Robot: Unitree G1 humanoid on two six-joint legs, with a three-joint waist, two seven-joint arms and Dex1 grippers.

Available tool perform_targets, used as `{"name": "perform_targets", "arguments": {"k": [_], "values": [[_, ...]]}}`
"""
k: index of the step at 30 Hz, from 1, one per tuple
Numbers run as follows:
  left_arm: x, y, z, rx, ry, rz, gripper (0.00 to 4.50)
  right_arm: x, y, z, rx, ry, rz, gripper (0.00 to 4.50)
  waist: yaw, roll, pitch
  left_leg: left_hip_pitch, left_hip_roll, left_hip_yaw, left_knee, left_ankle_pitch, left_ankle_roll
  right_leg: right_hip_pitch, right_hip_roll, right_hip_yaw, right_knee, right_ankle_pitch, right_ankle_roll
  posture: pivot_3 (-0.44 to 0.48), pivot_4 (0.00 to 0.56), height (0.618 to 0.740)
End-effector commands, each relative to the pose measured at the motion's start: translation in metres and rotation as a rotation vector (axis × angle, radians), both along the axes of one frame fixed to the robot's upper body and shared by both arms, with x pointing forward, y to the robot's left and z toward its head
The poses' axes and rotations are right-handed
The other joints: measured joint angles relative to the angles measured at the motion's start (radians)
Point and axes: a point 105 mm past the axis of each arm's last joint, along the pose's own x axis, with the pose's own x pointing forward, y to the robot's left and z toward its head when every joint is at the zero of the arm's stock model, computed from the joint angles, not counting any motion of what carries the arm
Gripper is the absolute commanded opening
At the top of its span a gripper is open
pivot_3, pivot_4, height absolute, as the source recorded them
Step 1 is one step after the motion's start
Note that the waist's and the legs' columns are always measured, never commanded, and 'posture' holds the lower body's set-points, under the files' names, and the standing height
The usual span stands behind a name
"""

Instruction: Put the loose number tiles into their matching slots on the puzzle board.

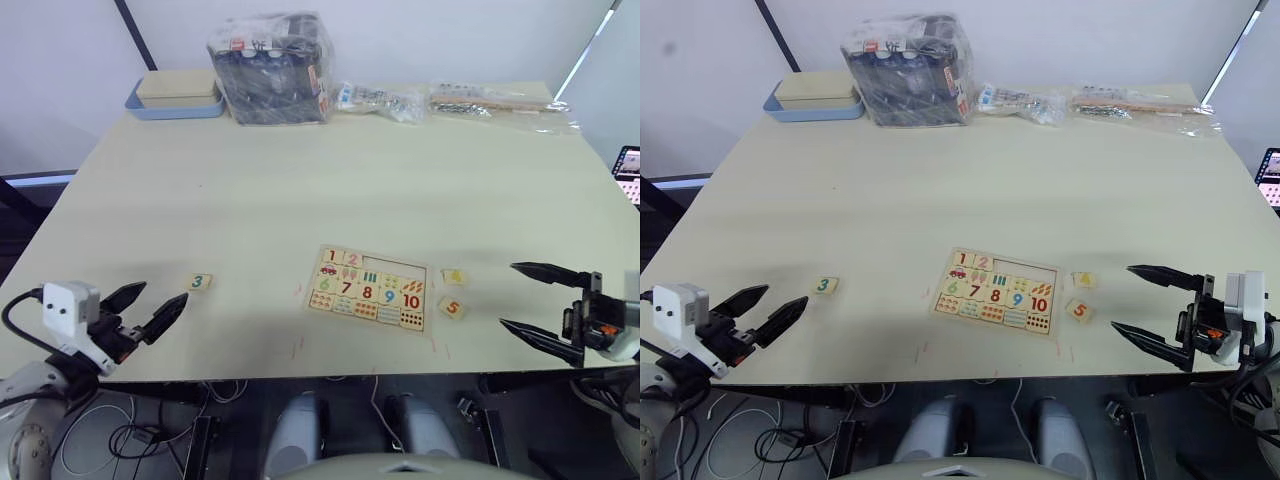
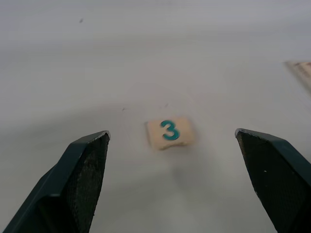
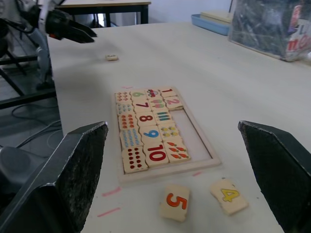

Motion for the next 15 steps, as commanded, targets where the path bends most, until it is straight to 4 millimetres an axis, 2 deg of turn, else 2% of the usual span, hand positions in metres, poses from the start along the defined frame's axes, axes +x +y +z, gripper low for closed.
{"name": "perform_targets", "arguments": {"k": [1, 4, 8, 15], "values": [[0.01, -0.013, 0.006, 0.009, -0.007, 0.031, 4.41, -0.006, 0.009, 0.012, 0.001, -0.035, 0.06, 4.5, -0.002, -0.001, 0.0, 0.0, 0.0, 0.0, 0.0, 0.0, 0.0, 0.0, 0.0, 0.0, 0.0, 0.0, 0.0, 0.0, 0.15, 0.74], [0.017, -0.026, 0.006, -0.005, 0.005, 0.083, 4.41, -0.009, 0.013, 0.012, 0.0, -0.032, 0.078, 4.5, -0.003, 0.0, 0.0, 0.001, 0.001, 0.0, 0.0, 0.0, 0.0, 0.0, 0.0, 0.0, 0.001, 0.0, 0.0, 0.0, 0.15, 0.74], [0.021, -0.03, 0.004, 0.004, 0.036, 0.162, 4.41, -0.01, 0.015, 0.011, 0.001, -0.027, 0.08, 4.5, -0.003, -0.001, 0.0, 0.001, 0.001, 0.0, 0.0, 0.0, 0.0, 0.0, -0.005, 0.0, 0.001, 0.0, 0.0, 0.0, 0.15, 0.74], [0.03, -0.038, -0.008, 0.024, 0.106, 0.25, 4.41, -0.008, 0.015, 0.009, 0.001, -0.029, 0.08, 4.5, -0.002, -0.001, 0.0, 0.001, 0.0, 0.0, 0.0, 0.0, 0.0, 0.0, 0.0, 0.0, 0.001, 0.0, 0.0, 0.0, 0.15, 0.74]]}}
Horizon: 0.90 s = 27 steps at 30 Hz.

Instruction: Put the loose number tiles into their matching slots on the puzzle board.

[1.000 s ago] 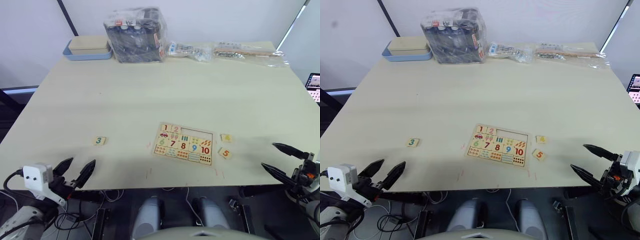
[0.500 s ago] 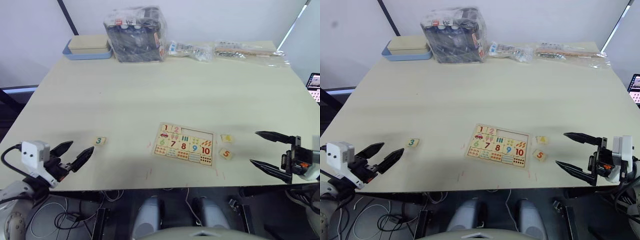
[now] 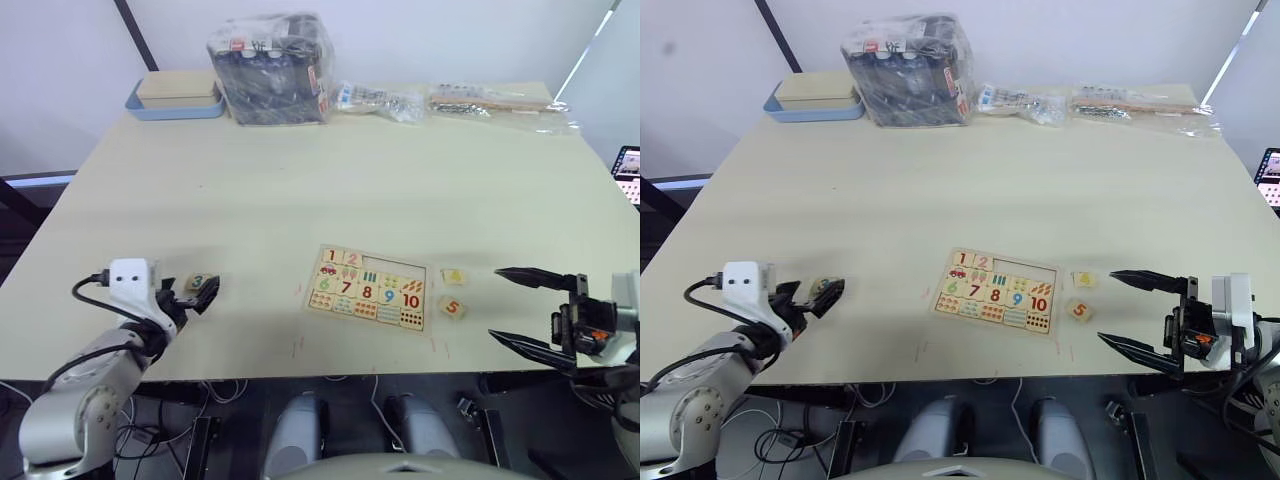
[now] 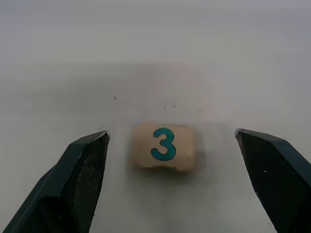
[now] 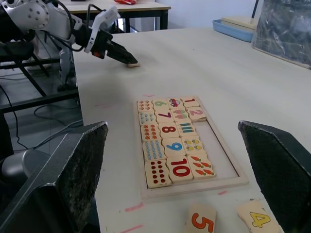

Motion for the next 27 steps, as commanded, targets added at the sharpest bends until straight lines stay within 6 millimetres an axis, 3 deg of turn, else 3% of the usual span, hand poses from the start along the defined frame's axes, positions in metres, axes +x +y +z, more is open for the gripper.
{"name": "perform_targets", "arguments": {"k": [1, 4, 11, 18, 23, 27], "values": [[0.005, -0.006, 0.004, 0.023, -0.012, 0.011, 4.41, -0.002, 0.003, 0.006, -0.003, -0.035, 0.021, 4.5, 0.0, 0.0, 0.0, 0.0, 0.0, 0.0, 0.0, 0.0, 0.0, 0.0, 0.0, 0.0, 0.0, 0.0, 0.0, 0.0, 0.15, 0.74], [0.006, -0.01, -0.002, 0.01, 0.023, 0.009, 4.41, -0.001, 0.004, 0.006, -0.003, -0.037, 0.024, 4.5, 0.0, 0.0, 0.0, 0.0, 0.0, 0.0, 0.0, 0.0, 0.0, 0.0, 0.0, 0.0, 0.0, 0.0, 0.0, 0.0, 0.15, 0.74], [0.003, -0.008, -0.006, 0.02, 0.041, 0.028, 1.48, 0.001, 0.004, 0.005, -0.007, -0.039, 0.028, 4.5, 0.001, 0.001, -0.001, 0.0, 0.0, 0.0, 0.0, 0.0, 0.0, 0.0, 0.0, 0.0, 0.0, 0.0, 0.0, 0.0, 0.15, 0.74], [-0.003, -0.021, 0.011, 0.026, -0.029, -0.021, 1.48, 0.002, 0.003, 0.004, -0.01, -0.037, 0.032, 4.5, 0.0, 0.001, 0.0, 0.0, 0.0, 0.0, 0.0, 0.0, 0.0, 0.0, -0.005, 0.0, 0.0, 0.0, 0.0, 0.0, 0.15, 0.74], [-0.009, -0.058, 0.025, -0.007, -0.063, -0.038, 1.48, 0.002, 0.004, 0.004, -0.01, -0.03, 0.042, 4.5, 0.003, 0.001, 0.0, 0.0, -0.001, 0.0, 0.0, 0.0, 0.0, 0.0, -0.007, 0.0, 0.0, 0.0, 0.0, 0.0, 0.15, 0.74], [-0.013, -0.071, 0.021, -0.007, -0.034, -0.012, 1.48, 0.002, 0.006, 0.005, -0.008, -0.025, 0.057, 4.5, 0.0, 0.001, 0.0, 0.0, -0.001, -0.001, 0.0, 0.0, 0.0, 0.001, -0.007, 0.0, 0.0, 0.0, 0.0, 0.0, 0.15, 0.74]]}}
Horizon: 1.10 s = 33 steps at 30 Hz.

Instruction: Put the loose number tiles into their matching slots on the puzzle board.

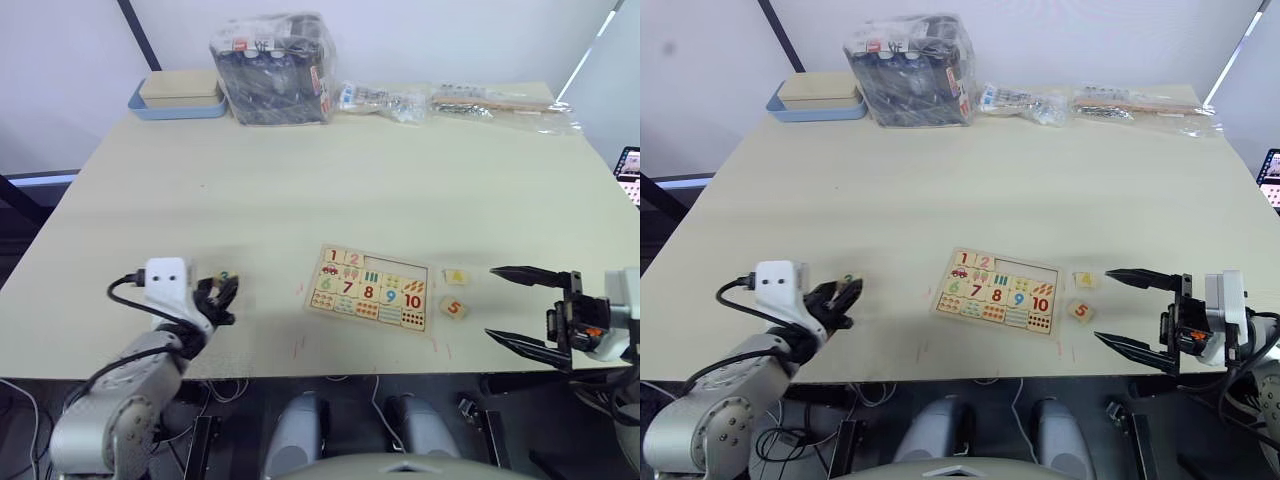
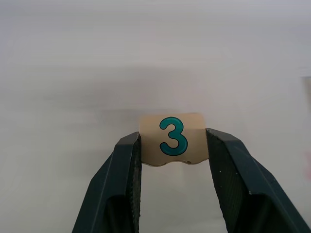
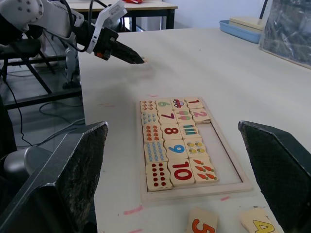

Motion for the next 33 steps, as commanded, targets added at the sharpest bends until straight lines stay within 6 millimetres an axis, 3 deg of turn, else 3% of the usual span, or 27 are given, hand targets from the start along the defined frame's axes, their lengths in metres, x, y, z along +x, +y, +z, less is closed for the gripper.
{"name": "perform_targets", "arguments": {"k": [1, 11, 12, 15, 18, 19, 24, 27, 29, 33], "values": [[-0.006, -0.008, 0.003, 0.032, 0.005, 0.024, 1.48, -0.001, 0.001, 0.008, 0.001, -0.027, 0.026, 4.5, -0.002, 0.0, 0.0, 0.0, 0.0, 0.0, 0.0, 0.0, 0.0, 0.0, 0.001, 0.0, 0.0, 0.0, 0.0, 0.0, 0.15, 0.74], [-0.013, -0.014, -0.018, 0.031, 0.074, 0.057, 1.48, -0.001, 0.0, 0.008, -0.011, -0.017, 0.037, 4.5, 0.0, 0.0, 0.0, 0.0, 0.0, 0.0, 0.0, 0.0, 0.0, 0.0, 0.007, 0.001, 0.0, 0.0, 0.0, 0.0, 0.15, 0.74], [-0.014, -0.014, -0.02, 0.021, 0.082, 0.061, 1.98, -0.001, 0.0, 0.008, -0.01, -0.015, 0.037, 4.5, -0.001, 0.0, 0.0, 0.0, 0.0, 0.0, 0.0, 0.0, 0.0, 0.0, 0.007, 0.001, 0.0, 0.0, 0.0, 0.0, 0.15, 0.74], [-0.016, -0.013, -0.019, 0.005, 0.079, 0.06, 2.93, -0.002, 0.002, 0.007, -0.008, -0.013, 0.038, 4.5, -0.001, 0.0, 0.0, 0.0, 0.0, 0.0, 0.0, 0.0, 0.0, 0.0, 0.008, 0.001, 0.0, 0.0, 0.0, 0.0, 0.15, 0.74], [-0.019, -0.014, -0.006, -0.013, 0.022, 0.003, 4.28, -0.001, 0.003, 0.006, -0.003, -0.013, 0.037, 4.5, -0.001, 0.0, 0.0, 0.0, 0.0, 0.0, 0.0, 0.0, 0.0, 0.0, 0.008, 0.001, 0.0, 0.0, 0.0, 0.0, 0.15, 0.74], [-0.019, -0.014, 0.0, -0.028, -0.005, -0.026, 4.4, -0.001, 0.004, 0.006, -0.001, -0.014, 0.037, 4.5, -0.001, 0.0, 0.0, 0.0, 0.0, 0.0, 0.0, 0.0, 0.0, 0.0, 0.008, 0.001, 0.0, 0.0, 0.0, 0.0, 0.15, 0.74], [-0.031, -0.006, 0.025, 0.016, -0.038, -0.289, 4.4, 0.0, 0.007, 0.004, 0.014, -0.021, 0.037, 4.5, -0.001, 0.0, 0.0, 0.0, 0.001, 0.0, 0.0, 0.0, 0.0, 0.0, 0.008, 0.0, 0.0, 0.0, 0.0, 0.0, 0.15, 0.74], [-0.04, 0.011, 0.04, 0.081, -0.012, -0.54, 4.4, -0.001, 0.009, 0.005, 0.024, -0.026, 0.041, 4.5, -0.002, -0.001, 0.002, 0.0, 0.001, 0.0, 0.0, 0.0, 0.0, -0.002, 0.008, 0.0, 0.0, -0.001, 0.0, 0.0, 0.15, 0.74], [-0.043, 0.021, 0.045, 0.104, 0.011, -0.664, 4.4, -0.001, 0.01, 0.004, 0.027, -0.027, 0.043, 4.5, -0.001, 0.005, 0.003, 0.0, 0.002, 0.001, 0.0, 0.0, 0.0, -0.003, 0.007, -0.002, 0.0, -0.001, -0.001, 0.0, 0.15, 0.74], [-0.037, 0.044, 0.051, 0.145, 0.045, -0.847, 4.4, -0.004, 0.012, 0.006, 0.03, -0.028, 0.049, 4.5, 0.002, 0.006, 0.004, 0.0, 0.001, 0.001, 0.0, 0.0, 0.0, -0.003, 0.005, -0.002, -0.001, -0.001, -0.001, 0.0, 0.15, 0.74]]}}
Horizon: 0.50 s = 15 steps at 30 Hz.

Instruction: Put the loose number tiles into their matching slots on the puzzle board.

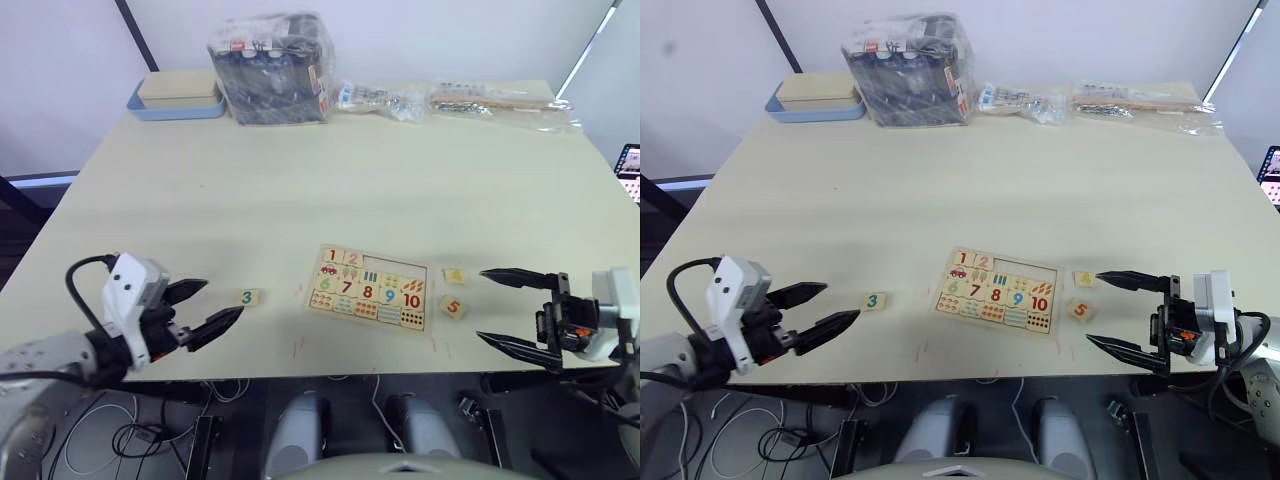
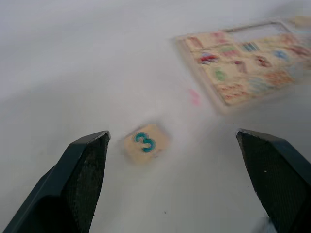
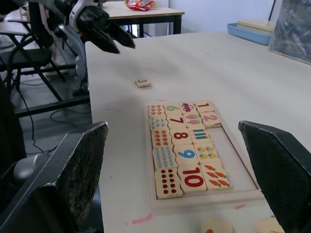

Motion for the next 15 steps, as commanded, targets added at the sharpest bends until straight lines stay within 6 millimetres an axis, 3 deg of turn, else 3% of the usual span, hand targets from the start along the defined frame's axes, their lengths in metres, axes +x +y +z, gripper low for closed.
{"name": "perform_targets", "arguments": {"k": [1, 7, 15], "values": [[0.005, 0.018, 0.008, 0.045, -0.016, -0.188, 4.4, -0.006, 0.002, 0.009, 0.003, -0.045, 0.017, 4.5, 0.0, 0.0, 0.0, 0.0, 0.0, 0.0, 0.0, 0.0, 0.0, 0.0, 0.0, -0.001, 0.0, 0.0, 0.0, 0.0, 0.15, 0.74], [0.026, 0.033, -0.003, 0.15, -0.005, -0.4, 4.4, -0.019, -0.004, 0.012, -0.022, -0.04, 0.019, 4.5, -0.001, 0.0, 0.001, 0.0, 0.0, 0.003, -0.005, 0.0, 0.0, -0.001, -0.007, -0.007, -0.003, 0.0, 0.0, 0.0, 0.15, 0.74], [0.048, 0.029, -0.028, 0.236, -0.005, -0.521, 4.4, -0.03, -0.014, 0.016, -0.074, -0.063, -0.015, 4.5, -0.002, -0.002, 0.0, -0.001, 0.001, 0.008, -0.011, 0.0, 0.0, -0.001, -0.005, -0.009, -0.009, 0.001, 0.001, 0.0, 0.15, 0.74]]}}
